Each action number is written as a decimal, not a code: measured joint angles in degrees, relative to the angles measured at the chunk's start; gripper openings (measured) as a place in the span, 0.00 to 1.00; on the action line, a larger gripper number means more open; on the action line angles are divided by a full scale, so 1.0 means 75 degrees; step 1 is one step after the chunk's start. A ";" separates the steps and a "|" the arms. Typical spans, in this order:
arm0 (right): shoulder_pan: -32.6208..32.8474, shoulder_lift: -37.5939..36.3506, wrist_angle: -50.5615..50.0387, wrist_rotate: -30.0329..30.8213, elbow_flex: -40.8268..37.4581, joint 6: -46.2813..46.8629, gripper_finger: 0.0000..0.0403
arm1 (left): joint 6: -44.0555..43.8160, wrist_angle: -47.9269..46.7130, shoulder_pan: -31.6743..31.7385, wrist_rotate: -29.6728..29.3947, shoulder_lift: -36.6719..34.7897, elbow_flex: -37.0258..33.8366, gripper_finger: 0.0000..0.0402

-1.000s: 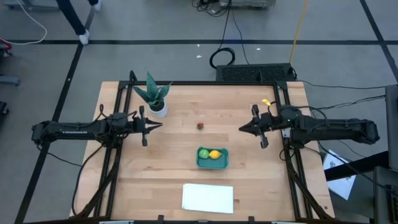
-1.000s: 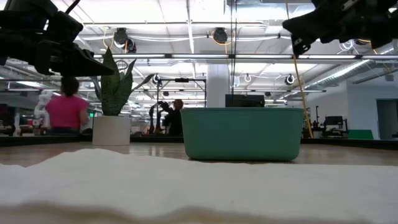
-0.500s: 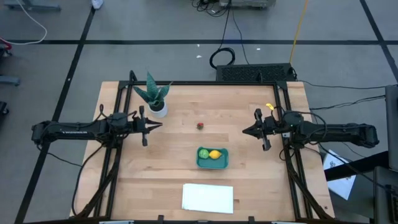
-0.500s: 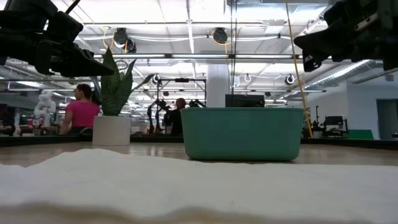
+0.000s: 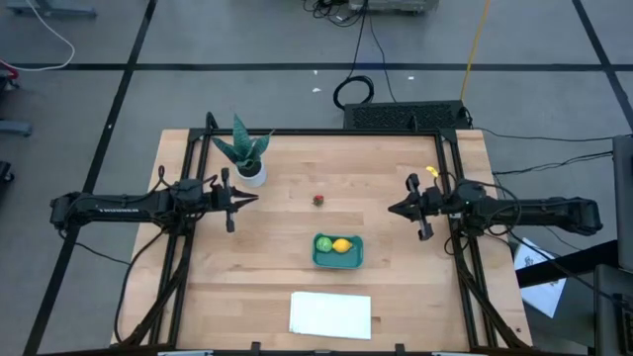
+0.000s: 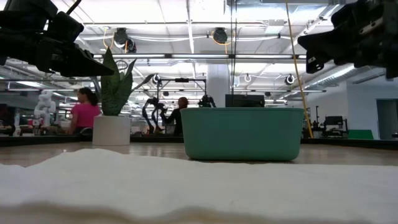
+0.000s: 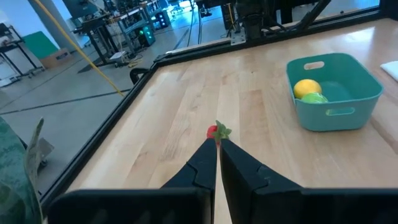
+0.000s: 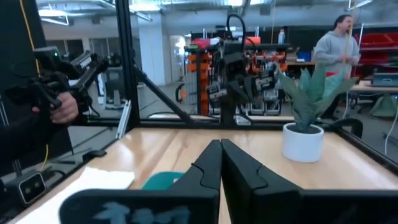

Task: Pick and placing Produce into tupperware
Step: Put the strawberry into the blue bin

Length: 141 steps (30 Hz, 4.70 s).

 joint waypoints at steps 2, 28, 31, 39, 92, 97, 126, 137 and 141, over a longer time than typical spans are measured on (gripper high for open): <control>0.0000 -0.0001 0.0002 0.0003 -0.0008 -0.0063 0.00 | 0.0003 0.0000 -0.0003 -0.0050 0.0000 0.0000 0.06; 0.0000 0.0002 -0.0004 0.0008 -0.0031 -0.0616 0.00 | -0.0714 0.0684 0.0000 -0.0327 0.0615 0.1242 0.06; 0.0000 0.0002 -0.0004 0.0008 -0.0034 -0.0625 0.00 | -0.0653 0.0659 0.0020 -0.0345 0.1246 0.1957 0.06; -0.0003 0.0005 -0.0010 0.0009 -0.0037 -0.0648 0.00 | -0.0609 0.0470 0.0709 0.0495 0.3401 0.4082 0.06; -0.0002 0.0107 -0.0380 0.0009 -0.0037 -0.0566 0.00 | -0.1255 -0.8679 0.1944 0.1835 1.1073 1.5007 0.06; -0.0003 0.0107 -0.0381 0.0009 -0.0037 -0.0564 0.00 | -0.1166 -0.9382 0.1941 0.1815 1.1666 1.5504 0.06; -0.0003 0.0107 -0.0465 0.0009 -0.0037 -0.0558 0.00 | -0.0245 -1.0461 0.1626 0.1046 1.2444 1.6361 0.13; -0.0002 0.0107 -0.0468 0.0009 -0.0037 -0.0503 0.00 | -0.0340 -1.1010 0.1574 0.1028 1.2444 1.6358 0.55; -0.0003 0.0107 -0.0468 0.0009 -0.0037 -0.0503 0.00 | -0.0478 -1.1019 0.1582 0.1025 1.2444 1.6358 0.64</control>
